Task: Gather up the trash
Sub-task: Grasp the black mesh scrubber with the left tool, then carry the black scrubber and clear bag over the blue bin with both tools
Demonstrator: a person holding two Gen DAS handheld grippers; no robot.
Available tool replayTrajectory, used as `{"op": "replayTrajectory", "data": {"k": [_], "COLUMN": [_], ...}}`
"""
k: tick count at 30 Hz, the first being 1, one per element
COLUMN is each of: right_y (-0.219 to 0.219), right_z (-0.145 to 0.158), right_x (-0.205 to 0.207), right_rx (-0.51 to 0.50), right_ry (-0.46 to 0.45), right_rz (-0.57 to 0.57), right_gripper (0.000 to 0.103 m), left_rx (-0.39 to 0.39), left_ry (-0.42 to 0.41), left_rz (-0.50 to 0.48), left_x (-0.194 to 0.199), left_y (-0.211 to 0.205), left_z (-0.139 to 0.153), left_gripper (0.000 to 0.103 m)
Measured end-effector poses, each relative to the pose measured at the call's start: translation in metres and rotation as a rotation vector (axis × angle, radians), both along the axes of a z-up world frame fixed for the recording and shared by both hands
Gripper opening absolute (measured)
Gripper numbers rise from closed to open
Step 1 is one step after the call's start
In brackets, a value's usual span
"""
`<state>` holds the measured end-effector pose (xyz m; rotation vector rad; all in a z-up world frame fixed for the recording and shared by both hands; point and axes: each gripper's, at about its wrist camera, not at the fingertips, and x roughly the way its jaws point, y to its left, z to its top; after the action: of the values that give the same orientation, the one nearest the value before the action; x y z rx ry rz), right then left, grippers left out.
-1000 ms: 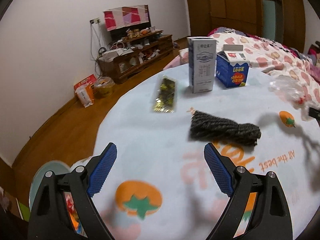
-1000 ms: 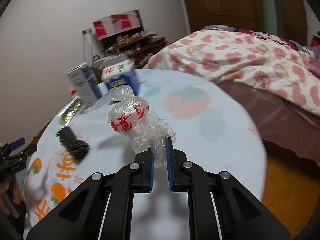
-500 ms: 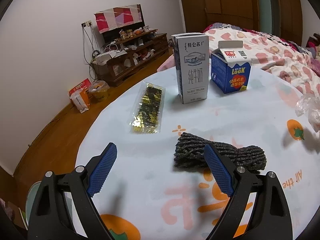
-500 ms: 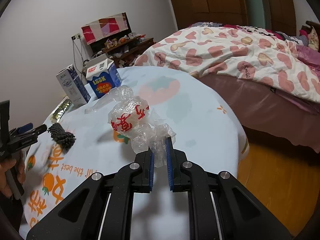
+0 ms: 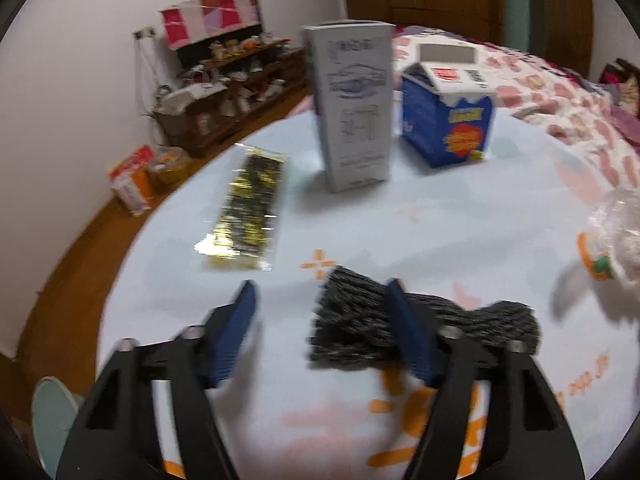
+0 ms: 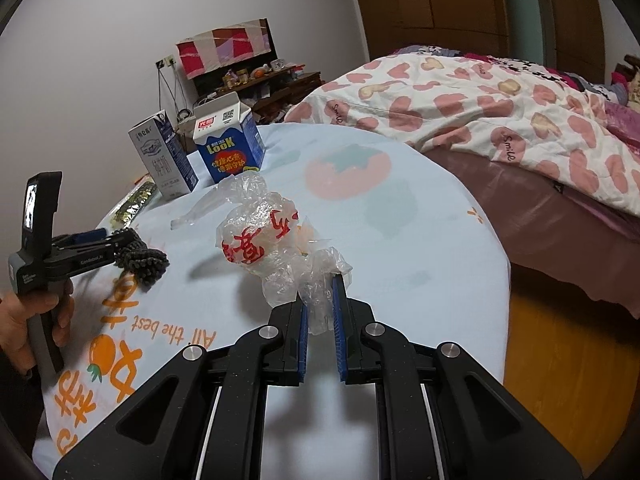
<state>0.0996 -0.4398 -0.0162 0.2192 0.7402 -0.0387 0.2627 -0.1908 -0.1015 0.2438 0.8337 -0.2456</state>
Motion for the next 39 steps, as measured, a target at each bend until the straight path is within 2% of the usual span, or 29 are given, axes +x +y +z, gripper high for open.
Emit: {"op": "replayTrajectory", "data": {"k": [1, 2, 3, 5, 6, 9, 15, 21, 28, 39], "right_y": [0.001, 0.002, 0.004, 0.005, 0.006, 0.011, 0.026, 0.055, 0.091, 0.140], "right_z": [0.000, -0.001, -0.001, -0.001, -0.001, 0.001, 0.005, 0.010, 0.015, 0.012], "right_x": [0.000, 0.000, -0.001, -0.001, -0.001, -0.001, 0.004, 0.010, 0.019, 0.030], "right_rx": [0.001, 0.002, 0.002, 0.001, 0.000, -0.002, -0.004, -0.007, -0.011, -0.020], "right_ry": [-0.001, 0.000, 0.000, 0.001, 0.000, -0.002, -0.008, -0.017, -0.028, -0.028], "right_rz": [0.001, 0.003, 0.006, 0.009, 0.011, 0.020, 0.053, 0.102, 0.166, 0.252], "right_gripper": [0.012, 0.012, 0.012, 0.012, 0.012, 0.012, 0.012, 0.012, 0.012, 0.012], "left_rx": [-0.011, -0.026, -0.044, -0.028, -0.028, -0.024, -0.083, -0.142, -0.137, -0.158], "left_ry": [0.003, 0.012, 0.020, 0.012, 0.012, 0.004, -0.014, -0.086, -0.174, -0.212], "left_rz": [-0.021, -0.042, -0.066, -0.074, -0.081, -0.067, 0.009, 0.074, 0.125, 0.216], "left_x": [-0.001, -0.002, -0.003, -0.007, -0.009, -0.016, -0.036, -0.066, -0.093, -0.115], "left_y": [-0.002, -0.003, -0.006, -0.010, -0.011, -0.006, 0.034, 0.078, 0.109, 0.153], "left_z": [-0.001, -0.002, -0.002, -0.001, 0.000, 0.005, 0.020, 0.046, 0.066, 0.072], "left_gripper": [0.047, 0.031, 0.025, 0.015, 0.013, 0.011, 0.011, 0.011, 0.011, 0.011]}}
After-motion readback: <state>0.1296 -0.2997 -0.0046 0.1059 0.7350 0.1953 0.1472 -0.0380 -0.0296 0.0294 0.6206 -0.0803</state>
